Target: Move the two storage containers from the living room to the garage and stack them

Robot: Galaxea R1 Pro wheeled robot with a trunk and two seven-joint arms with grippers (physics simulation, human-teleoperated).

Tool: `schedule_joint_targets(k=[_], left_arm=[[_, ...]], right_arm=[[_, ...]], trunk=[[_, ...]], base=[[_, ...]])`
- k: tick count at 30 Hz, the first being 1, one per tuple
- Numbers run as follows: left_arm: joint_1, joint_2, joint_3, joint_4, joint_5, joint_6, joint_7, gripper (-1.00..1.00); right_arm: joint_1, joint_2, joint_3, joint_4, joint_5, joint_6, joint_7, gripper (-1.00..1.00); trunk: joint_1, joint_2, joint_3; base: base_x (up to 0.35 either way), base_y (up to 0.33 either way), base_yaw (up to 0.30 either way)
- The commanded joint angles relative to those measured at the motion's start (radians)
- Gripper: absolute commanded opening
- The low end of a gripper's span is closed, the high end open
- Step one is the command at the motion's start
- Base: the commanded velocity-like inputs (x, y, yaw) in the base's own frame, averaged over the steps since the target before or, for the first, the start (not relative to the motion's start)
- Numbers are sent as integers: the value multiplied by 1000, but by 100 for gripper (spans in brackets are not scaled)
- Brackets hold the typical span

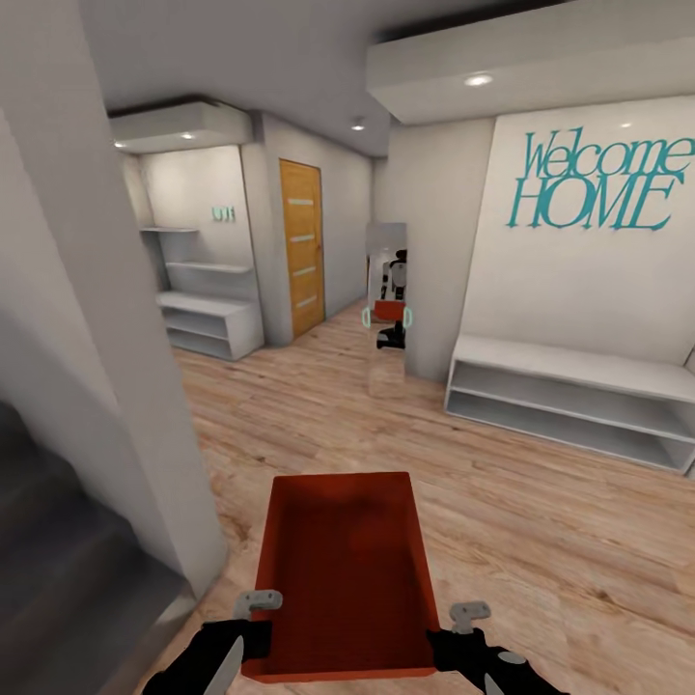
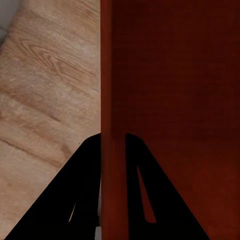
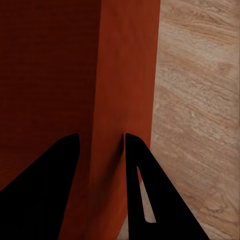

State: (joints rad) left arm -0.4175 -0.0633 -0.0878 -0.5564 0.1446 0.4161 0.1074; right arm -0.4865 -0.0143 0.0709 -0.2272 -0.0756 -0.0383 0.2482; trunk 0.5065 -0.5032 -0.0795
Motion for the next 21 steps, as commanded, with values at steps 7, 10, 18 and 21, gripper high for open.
schedule_joint_targets(k=[7,10,18,21], left_arm=[[-1,0,13,-3,-14,-28,25,-100],[-1,0,13,-3,-14,-28,25,-100],[-1,0,13,-3,-14,-28,25,-100],[-1,0,13,-3,-14,-28,25,-100]], right_arm=[[0,17,10,2,-11,-5,14,-100],[0,17,10,2,-12,-5,14,-100],[1,17,10,2,-12,-4,14,-100],[0,17,10,2,-13,-5,14,-100]], trunk=[[1,-2,-2],[1,-2,-2],[1,-2,-2],[1,-2,-2]], base=[[328,0,0],[328,0,0],[328,0,0],[328,0,0]])
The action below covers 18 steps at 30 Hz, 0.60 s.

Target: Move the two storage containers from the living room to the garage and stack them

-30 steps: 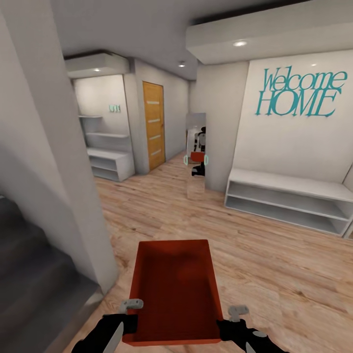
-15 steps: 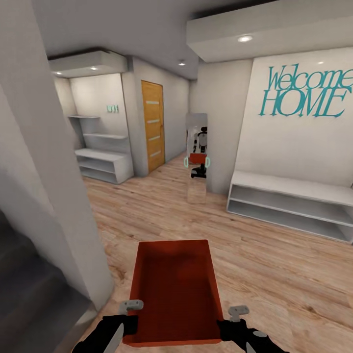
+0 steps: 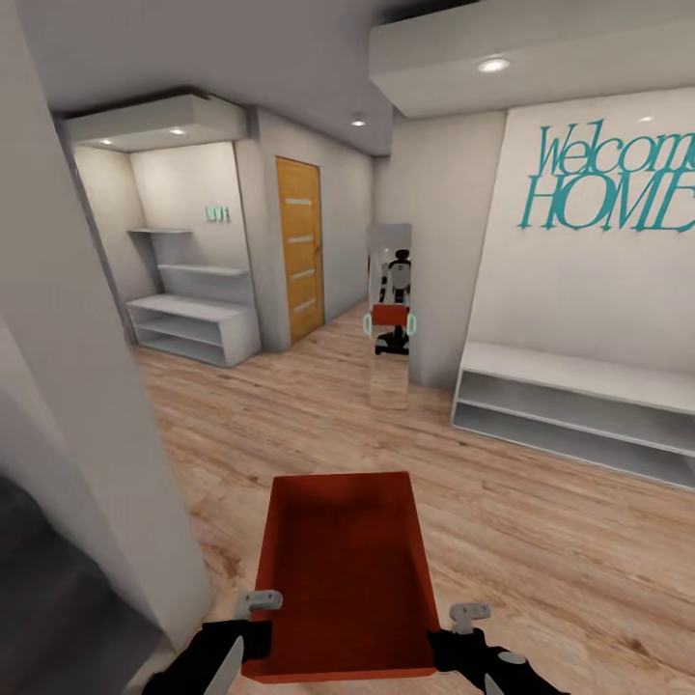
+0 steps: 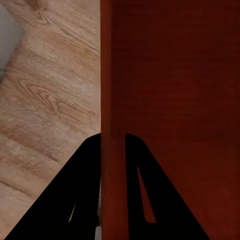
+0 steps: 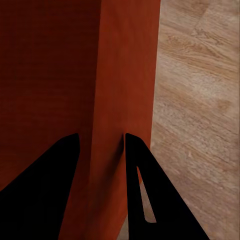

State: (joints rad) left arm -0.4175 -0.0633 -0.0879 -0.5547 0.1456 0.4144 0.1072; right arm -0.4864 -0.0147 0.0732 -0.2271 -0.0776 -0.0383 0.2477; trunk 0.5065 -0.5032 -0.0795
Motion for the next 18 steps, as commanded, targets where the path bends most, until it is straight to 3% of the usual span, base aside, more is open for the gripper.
schedule_joint_targets(k=[1,18], left_arm=[[-1,0,13,-4,-15,-26,25,-100],[-1,0,13,-4,-15,-26,25,-100]], right_arm=[[1,18,8,2,-11,-4,15,-100],[0,18,8,2,-11,-5,15,-100]], trunk=[[1,-2,-2],[1,-2,-2]], base=[[328,0,0],[328,0,0]])
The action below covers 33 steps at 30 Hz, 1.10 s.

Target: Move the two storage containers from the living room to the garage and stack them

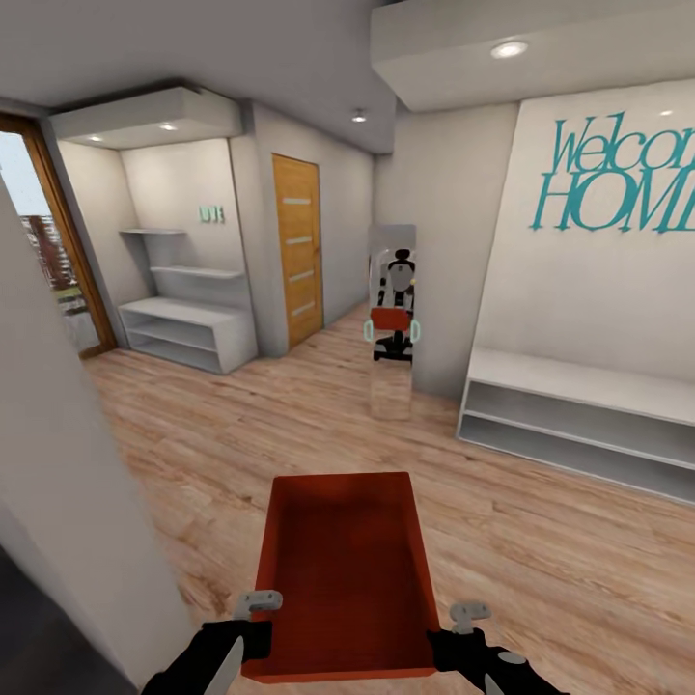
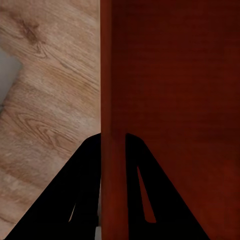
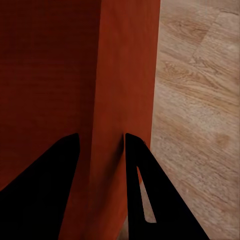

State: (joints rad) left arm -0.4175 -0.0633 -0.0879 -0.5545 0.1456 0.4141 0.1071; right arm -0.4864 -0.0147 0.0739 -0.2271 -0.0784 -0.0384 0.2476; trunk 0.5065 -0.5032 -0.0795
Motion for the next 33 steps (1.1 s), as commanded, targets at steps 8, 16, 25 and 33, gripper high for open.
schedule_joint_targets(k=[8,16,25,33], left_arm=[[-1,0,13,-4,-15,-26,25,-100],[-1,0,13,-4,-15,-26,25,-100],[-1,0,13,-4,-15,-26,25,-100],[-1,-1,13,-4,-15,-26,25,-100]], right_arm=[[0,18,7,2,-11,-5,15,-100],[0,18,7,2,-11,-5,15,-100],[0,18,7,2,-11,-5,15,-100],[0,18,7,2,-9,-5,15,-100]], trunk=[[1,-2,-2],[1,-2,-2],[1,-2,-2],[1,-2,-2]], base=[[328,0,0],[328,0,0],[328,0,0],[328,0,0]])
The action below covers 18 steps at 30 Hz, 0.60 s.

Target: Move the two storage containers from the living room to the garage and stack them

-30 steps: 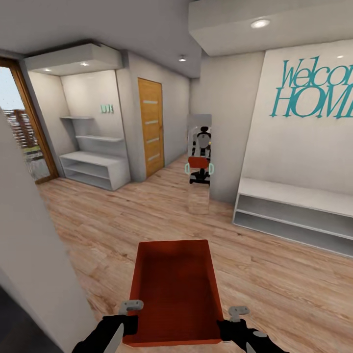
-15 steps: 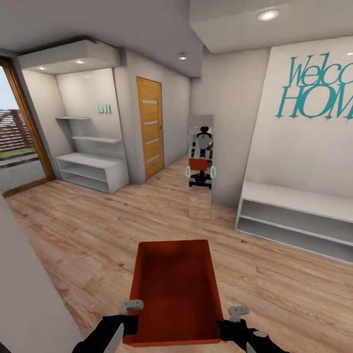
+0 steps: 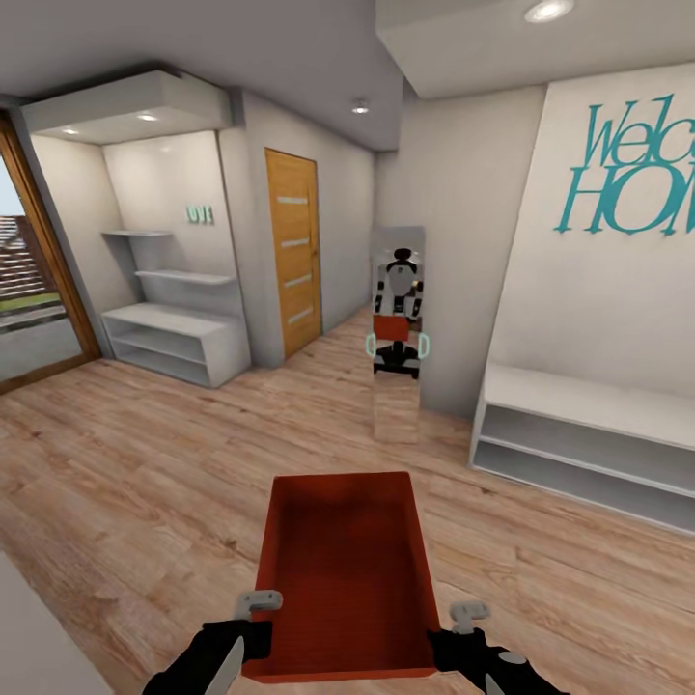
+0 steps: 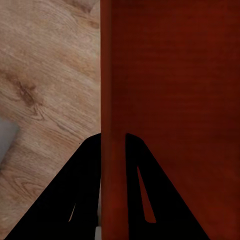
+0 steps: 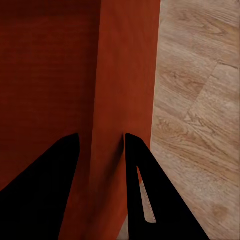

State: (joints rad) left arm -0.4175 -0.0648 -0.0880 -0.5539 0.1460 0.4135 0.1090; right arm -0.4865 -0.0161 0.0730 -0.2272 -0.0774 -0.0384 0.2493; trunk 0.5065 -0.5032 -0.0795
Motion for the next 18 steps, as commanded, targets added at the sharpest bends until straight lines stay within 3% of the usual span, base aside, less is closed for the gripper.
schedule_joint_targets(k=[1,18], left_arm=[[-1,0,13,-4,-16,-25,23,-100],[-1,1,13,-5,-16,-25,23,-100]], right_arm=[[0,19,8,2,-10,-5,13,-100],[0,19,8,2,-10,-4,13,-100]], trunk=[[1,-2,-2],[1,-2,-2]], base=[[328,0,0],[328,0,0]])
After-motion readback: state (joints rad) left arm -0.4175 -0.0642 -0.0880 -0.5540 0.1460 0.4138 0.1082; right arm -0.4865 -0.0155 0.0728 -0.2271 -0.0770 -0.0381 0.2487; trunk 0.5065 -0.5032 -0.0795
